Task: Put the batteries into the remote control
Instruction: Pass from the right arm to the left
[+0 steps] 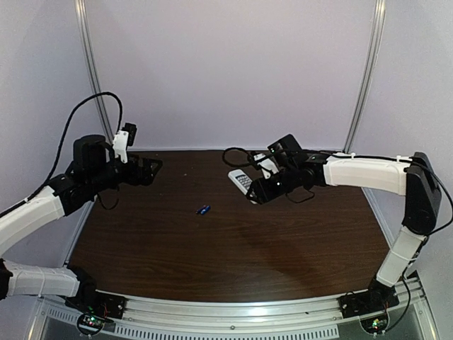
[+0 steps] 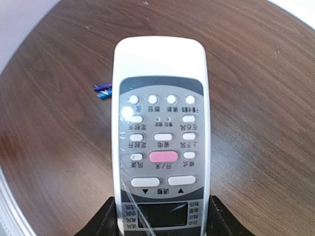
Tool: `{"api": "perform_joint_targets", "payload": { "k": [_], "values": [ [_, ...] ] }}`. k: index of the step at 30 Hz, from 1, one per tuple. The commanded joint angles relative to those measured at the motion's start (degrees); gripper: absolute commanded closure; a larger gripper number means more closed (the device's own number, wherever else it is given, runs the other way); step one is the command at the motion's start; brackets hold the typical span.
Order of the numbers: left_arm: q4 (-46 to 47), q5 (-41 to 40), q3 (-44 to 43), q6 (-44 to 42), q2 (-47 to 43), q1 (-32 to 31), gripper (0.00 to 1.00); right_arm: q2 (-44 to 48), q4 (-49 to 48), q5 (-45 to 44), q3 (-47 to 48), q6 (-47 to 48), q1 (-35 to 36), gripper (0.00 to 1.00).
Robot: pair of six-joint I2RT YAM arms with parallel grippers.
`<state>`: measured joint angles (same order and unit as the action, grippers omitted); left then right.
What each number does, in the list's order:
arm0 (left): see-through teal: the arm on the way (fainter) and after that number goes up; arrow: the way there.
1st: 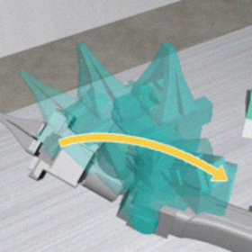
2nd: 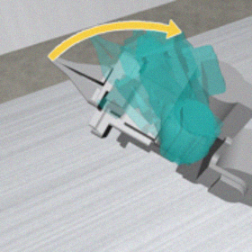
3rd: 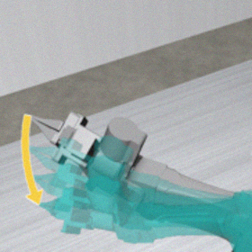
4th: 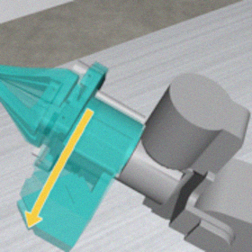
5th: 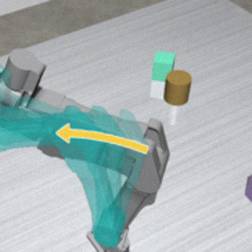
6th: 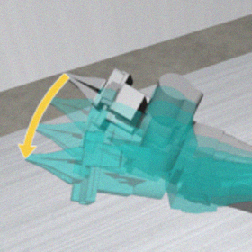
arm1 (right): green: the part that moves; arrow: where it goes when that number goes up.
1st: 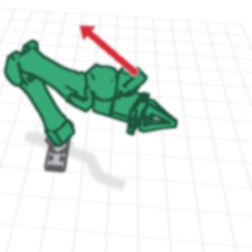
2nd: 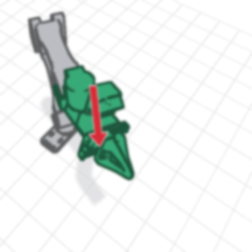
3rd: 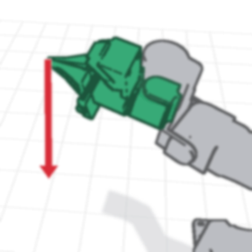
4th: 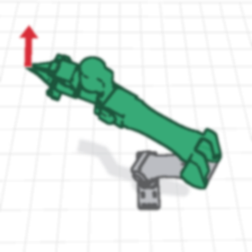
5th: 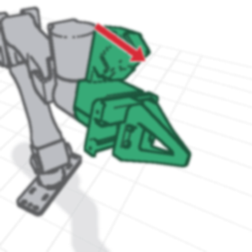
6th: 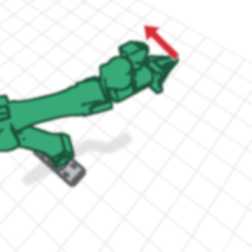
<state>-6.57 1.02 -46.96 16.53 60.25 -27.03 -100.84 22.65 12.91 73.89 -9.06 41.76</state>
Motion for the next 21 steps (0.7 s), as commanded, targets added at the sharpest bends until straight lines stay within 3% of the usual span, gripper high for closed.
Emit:
{"api": "perform_joint_targets", "payload": {
  "k": [1, 15, 21],
  "values": [
    [6.0, 3.8, 1.8, -9.9, -4.0, -3.1, 0.03, 6.1, 2.6, 8.5, -1.3, -2.7, -0.1, 0.60],
    [2.0, 5.9, 6.0, -42.5, -9.3, -24.3, 0.07, 18.7, 9.3, 26.7, -10.4, -5.2, -0.1, 0.65],
    [-2.6, -2.2, 2.9, -52.0, -2.1, -34.8, 0.14, 19.9, 11.9, 33.3, -12.1, -5.3, 0.0, 0.66]
  ]
}}
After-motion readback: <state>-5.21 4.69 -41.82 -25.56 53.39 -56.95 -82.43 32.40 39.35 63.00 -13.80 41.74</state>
